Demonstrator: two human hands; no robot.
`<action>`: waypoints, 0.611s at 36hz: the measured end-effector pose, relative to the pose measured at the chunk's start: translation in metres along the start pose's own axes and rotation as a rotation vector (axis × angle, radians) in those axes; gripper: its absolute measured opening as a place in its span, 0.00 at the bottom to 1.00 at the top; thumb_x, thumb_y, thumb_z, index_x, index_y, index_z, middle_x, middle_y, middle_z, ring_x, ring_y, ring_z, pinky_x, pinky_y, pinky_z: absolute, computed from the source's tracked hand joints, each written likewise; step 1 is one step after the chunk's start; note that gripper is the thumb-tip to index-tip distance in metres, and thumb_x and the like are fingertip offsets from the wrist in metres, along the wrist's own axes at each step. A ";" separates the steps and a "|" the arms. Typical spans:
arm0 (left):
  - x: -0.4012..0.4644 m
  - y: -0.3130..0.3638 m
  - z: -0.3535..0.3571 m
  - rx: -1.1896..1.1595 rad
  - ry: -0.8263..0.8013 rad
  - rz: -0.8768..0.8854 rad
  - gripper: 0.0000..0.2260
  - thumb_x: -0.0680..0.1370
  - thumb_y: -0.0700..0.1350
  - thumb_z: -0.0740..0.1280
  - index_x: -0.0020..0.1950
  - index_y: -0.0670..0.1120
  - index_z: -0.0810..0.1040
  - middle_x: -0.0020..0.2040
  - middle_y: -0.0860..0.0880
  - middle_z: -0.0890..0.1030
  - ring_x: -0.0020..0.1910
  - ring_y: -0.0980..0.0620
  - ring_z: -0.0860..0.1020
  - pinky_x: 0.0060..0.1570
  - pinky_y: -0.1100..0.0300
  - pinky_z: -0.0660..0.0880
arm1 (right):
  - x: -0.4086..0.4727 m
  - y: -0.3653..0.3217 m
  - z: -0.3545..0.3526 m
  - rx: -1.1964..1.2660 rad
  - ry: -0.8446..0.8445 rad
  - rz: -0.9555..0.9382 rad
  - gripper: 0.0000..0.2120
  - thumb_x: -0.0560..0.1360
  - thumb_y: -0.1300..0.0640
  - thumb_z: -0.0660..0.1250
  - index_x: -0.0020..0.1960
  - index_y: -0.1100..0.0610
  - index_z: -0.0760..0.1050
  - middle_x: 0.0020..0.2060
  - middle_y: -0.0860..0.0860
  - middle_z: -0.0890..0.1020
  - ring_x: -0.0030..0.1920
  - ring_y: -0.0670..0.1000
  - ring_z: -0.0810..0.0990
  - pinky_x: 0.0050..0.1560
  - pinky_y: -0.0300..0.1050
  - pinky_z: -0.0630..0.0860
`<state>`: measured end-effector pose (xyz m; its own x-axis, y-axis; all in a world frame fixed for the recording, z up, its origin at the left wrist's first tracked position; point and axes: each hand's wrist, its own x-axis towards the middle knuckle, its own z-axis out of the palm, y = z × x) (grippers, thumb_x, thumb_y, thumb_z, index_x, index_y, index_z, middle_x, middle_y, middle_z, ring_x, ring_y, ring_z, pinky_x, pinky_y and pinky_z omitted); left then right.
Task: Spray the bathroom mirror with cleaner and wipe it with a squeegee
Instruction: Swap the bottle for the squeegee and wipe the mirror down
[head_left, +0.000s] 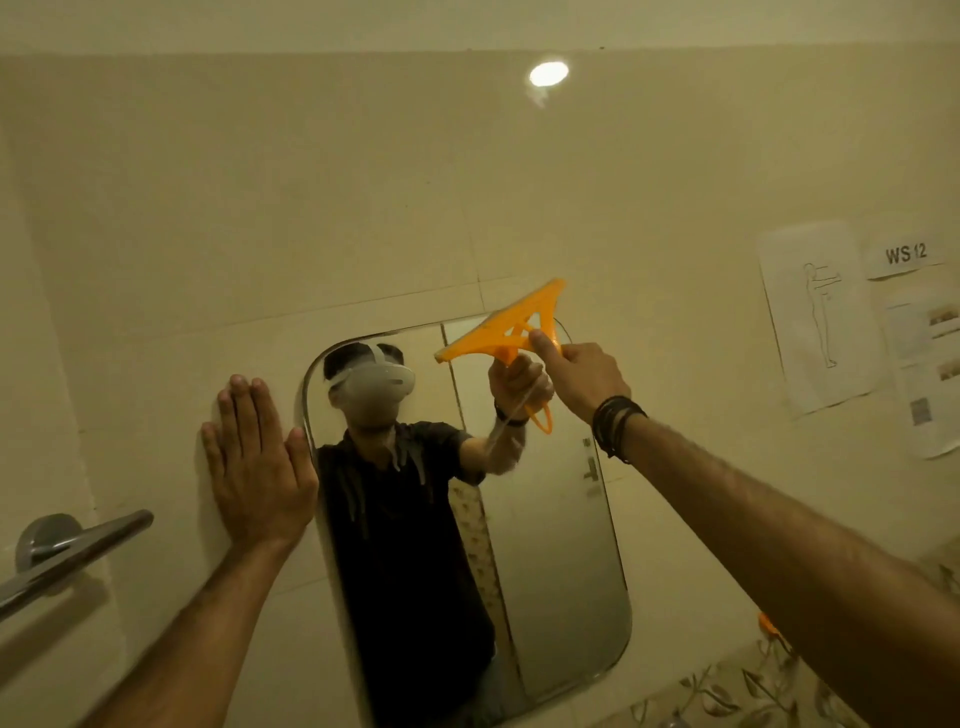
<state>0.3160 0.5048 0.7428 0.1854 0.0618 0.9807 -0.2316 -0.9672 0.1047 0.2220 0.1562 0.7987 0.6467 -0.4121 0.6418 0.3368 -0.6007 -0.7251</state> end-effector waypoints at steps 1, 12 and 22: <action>0.000 0.000 0.000 0.001 0.003 0.003 0.30 0.84 0.52 0.48 0.85 0.42 0.48 0.85 0.43 0.50 0.84 0.45 0.49 0.82 0.45 0.45 | -0.004 0.005 0.003 0.015 0.005 0.013 0.27 0.78 0.33 0.54 0.29 0.51 0.66 0.23 0.45 0.69 0.25 0.45 0.67 0.29 0.40 0.60; -0.001 0.002 0.000 -0.005 -0.003 0.004 0.31 0.84 0.53 0.46 0.85 0.42 0.46 0.85 0.43 0.48 0.85 0.45 0.47 0.82 0.44 0.44 | -0.071 0.094 0.040 0.173 -0.016 0.154 0.27 0.76 0.34 0.58 0.27 0.52 0.67 0.23 0.47 0.69 0.26 0.48 0.66 0.34 0.46 0.63; -0.001 0.002 0.000 0.000 -0.018 0.003 0.31 0.84 0.52 0.48 0.84 0.41 0.47 0.85 0.42 0.49 0.84 0.43 0.48 0.82 0.43 0.45 | -0.140 0.153 0.055 0.061 -0.062 0.295 0.30 0.71 0.27 0.53 0.27 0.52 0.67 0.22 0.47 0.68 0.26 0.48 0.65 0.33 0.47 0.60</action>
<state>0.3153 0.5033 0.7420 0.2021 0.0548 0.9778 -0.2325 -0.9672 0.1023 0.2211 0.1598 0.5837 0.7625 -0.5188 0.3867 0.1682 -0.4181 -0.8927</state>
